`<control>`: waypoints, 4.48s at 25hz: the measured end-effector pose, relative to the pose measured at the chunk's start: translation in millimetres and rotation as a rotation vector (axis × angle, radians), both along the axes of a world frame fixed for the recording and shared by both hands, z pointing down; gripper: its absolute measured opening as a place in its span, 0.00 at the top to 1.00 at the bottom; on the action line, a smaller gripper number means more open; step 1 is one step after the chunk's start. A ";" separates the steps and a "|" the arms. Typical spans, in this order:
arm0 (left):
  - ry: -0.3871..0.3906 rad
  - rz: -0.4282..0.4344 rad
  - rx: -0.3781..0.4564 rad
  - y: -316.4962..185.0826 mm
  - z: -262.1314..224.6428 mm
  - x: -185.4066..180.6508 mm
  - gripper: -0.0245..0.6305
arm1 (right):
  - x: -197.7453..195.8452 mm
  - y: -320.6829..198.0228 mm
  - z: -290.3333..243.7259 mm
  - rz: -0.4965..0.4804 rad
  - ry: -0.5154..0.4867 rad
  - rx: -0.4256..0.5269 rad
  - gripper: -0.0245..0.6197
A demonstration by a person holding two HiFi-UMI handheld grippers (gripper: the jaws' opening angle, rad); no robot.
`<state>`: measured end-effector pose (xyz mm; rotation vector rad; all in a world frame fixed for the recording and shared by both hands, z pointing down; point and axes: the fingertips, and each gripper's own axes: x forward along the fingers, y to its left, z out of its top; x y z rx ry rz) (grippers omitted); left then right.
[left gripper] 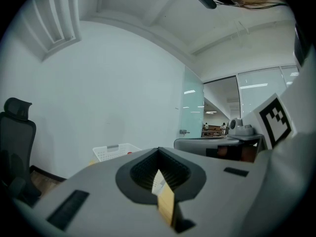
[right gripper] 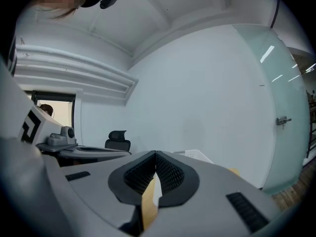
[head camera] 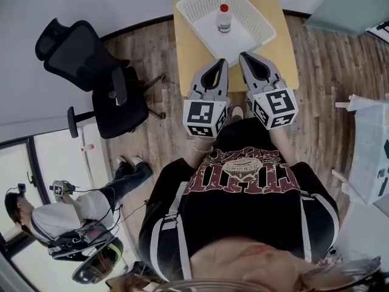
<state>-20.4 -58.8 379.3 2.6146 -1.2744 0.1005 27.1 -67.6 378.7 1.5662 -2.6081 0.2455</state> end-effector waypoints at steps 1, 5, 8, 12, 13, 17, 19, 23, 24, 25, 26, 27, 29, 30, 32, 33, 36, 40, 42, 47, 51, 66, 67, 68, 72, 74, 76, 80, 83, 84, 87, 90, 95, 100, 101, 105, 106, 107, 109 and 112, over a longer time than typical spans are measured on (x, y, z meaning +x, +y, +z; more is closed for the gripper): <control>-0.001 -0.008 0.000 -4.1 -0.2 1.2 0.89 | 1.8 -5.0 -0.6 -0.007 0.000 0.001 0.93; -0.002 -0.046 -0.001 -16.5 -0.8 3.9 0.89 | 4.9 -19.6 -4.0 -0.041 -0.001 0.009 0.93; -0.001 -0.073 0.002 -23.7 -0.7 6.7 0.89 | 6.2 -27.8 -3.7 -0.069 -0.003 0.012 0.93; -0.006 -0.096 0.006 -34.7 0.0 14.4 0.89 | 14.1 -39.1 -2.2 -0.089 -0.007 0.013 0.93; -0.007 -0.102 0.006 -37.2 0.8 16.2 0.89 | 16.5 -41.6 -1.2 -0.092 -0.007 0.013 0.93; -0.005 -0.128 0.006 -47.0 4.1 21.3 0.89 | 24.9 -51.5 3.2 -0.103 -0.005 0.008 0.93; -0.006 -0.139 0.002 -50.7 6.6 23.3 0.89 | 27.8 -54.3 6.0 -0.111 0.000 0.003 0.93; -0.005 -0.142 0.000 -55.6 10.6 28.4 0.89 | 35.1 -61.2 10.7 -0.105 0.003 -0.003 0.93; -0.003 -0.144 0.000 -55.9 10.9 28.7 0.89 | 36.5 -62.4 11.2 -0.103 0.005 -0.002 0.93; -0.002 -0.146 0.000 -56.2 11.1 28.6 0.89 | 37.9 -63.5 11.3 -0.101 0.007 -0.001 0.93; -0.002 -0.148 0.000 -56.7 11.3 28.0 0.89 | 39.2 -64.8 11.3 -0.097 0.007 0.000 0.93; -0.002 -0.150 -0.002 -57.5 11.8 27.1 0.89 | 40.7 -66.5 11.5 -0.093 0.007 -0.001 0.93; -0.003 -0.149 -0.007 -60.4 13.3 25.5 0.89 | 43.4 -70.4 12.1 -0.080 0.005 -0.003 0.93; -0.003 -0.146 -0.009 -62.4 13.8 24.4 0.89 | 43.9 -72.6 12.6 -0.073 0.003 -0.004 0.93; -0.003 -0.138 -0.010 -67.5 14.4 21.2 0.89 | 42.3 -77.0 13.6 -0.061 0.003 -0.006 0.93; -0.002 -0.133 -0.010 -70.4 14.4 19.7 0.89 | 40.9 -79.1 14.0 -0.056 0.004 -0.006 0.93; -0.002 -0.112 -0.008 -80.6 12.7 17.8 0.89 | 37.4 -85.8 13.7 -0.041 0.004 -0.007 0.93; -0.001 -0.072 0.001 -93.4 7.9 18.7 0.89 | 36.8 -96.0 10.7 -0.008 0.003 -0.004 0.93; 0.001 -0.057 0.003 -99.5 6.8 16.3 0.89 | 36.0 -102.2 9.3 0.010 0.002 -0.003 0.93; -0.003 -0.023 0.002 -114.7 8.0 11.5 0.89 | 35.6 -116.4 10.8 0.047 0.006 -0.003 0.93; 0.000 -0.004 0.005 -125.2 5.6 7.8 0.89 | 31.3 -129.5 13.0 0.063 0.016 -0.011 0.93; 0.003 0.002 -0.021 -153.7 16.0 -11.7 0.89 | 16.7 -172.4 37.3 0.079 0.058 -0.074 0.93; 0.003 0.002 -0.025 -154.7 17.3 -12.6 0.89 | 16.4 -174.7 39.2 0.080 0.060 -0.078 0.93; 0.003 0.000 -0.028 -156.0 18.5 -13.6 0.89 | 16.1 -177.3 41.3 0.081 0.063 -0.082 0.93; 0.001 -0.006 -0.036 -162.3 22.5 -17.4 0.89 | 17.1 -189.3 53.0 0.095 0.082 -0.109 0.93; 0.000 -0.009 -0.040 -165.3 24.5 -19.1 0.89 | 17.5 -196.1 61.9 0.097 0.101 -0.132 0.93; 0.000 -0.013 -0.043 -167.8 25.9 -21.2 0.89 | 16.8 -203.5 71.6 0.095 0.123 -0.157 0.93; -0.002 -0.019 -0.040 -170.2 25.7 -22.1 0.89 | 17.9 -215.4 82.8 0.092 0.141 -0.187 0.93; -0.001 -0.029 -0.048 -172.9 27.7 -24.9 0.89 | 16.7 -223.4 89.4 0.083 0.143 -0.209 0.93; 0.001 -0.034 -0.052 -174.4 28.8 -26.7 0.89 | 15.8 -226.4 92.2 0.080 0.146 -0.216 0.93; 0.006 -0.049 -0.059 -178.5 31.1 -31.8 0.89 | 14.0 -233.9 101.6 0.071 0.156 -0.236 0.93; 0.007 -0.065 -0.065 -180.9 33.1 -36.8 0.89 | 11.7 -239.3 109.9 0.055 0.173 -0.257 0.93; 0.011 -0.088 -0.076 -184.5 36.3 -45.7 0.89 | 6.6 -247.1 119.5 0.045 0.197 -0.279 0.88; 0.015 -0.103 -0.084 -187.1 39.5 -51.8 0.89 | 3.2 -253.5 130.2 0.041 0.223 -0.305 0.81; 0.015 -0.105 -0.085 -187.2 39.9 -53.0 0.89 | 2.6 -254.9 131.3 0.042 0.226 -0.307 0.80; 0.016 -0.114 -0.091 -189.4 40.8 -57.9 0.89 | 0.9 -262.7 136.0 0.046 0.242 -0.318 0.78; 0.017 -0.116 -0.092 -190.1 41.2 -58.9 0.89 | 0.7 -264.9 137.6 0.046 0.246 -0.322 0.77; 0.017 -0.119 -0.092 -190.7 41.6 -60.0 0.89 | 0.2 -267.0 139.5 0.045 0.250 -0.326 0.76; 0.017 -0.125 -0.093 -191.2 42.4 -62.1 0.89 | -1.1 -270.0 144.5 0.041 0.260 -0.339 0.74; 0.018 -0.133 -0.094 -191.3 43.7 -65.4 0.89 | -2.6 -273.3 153.0 0.041 0.278 -0.358 0.71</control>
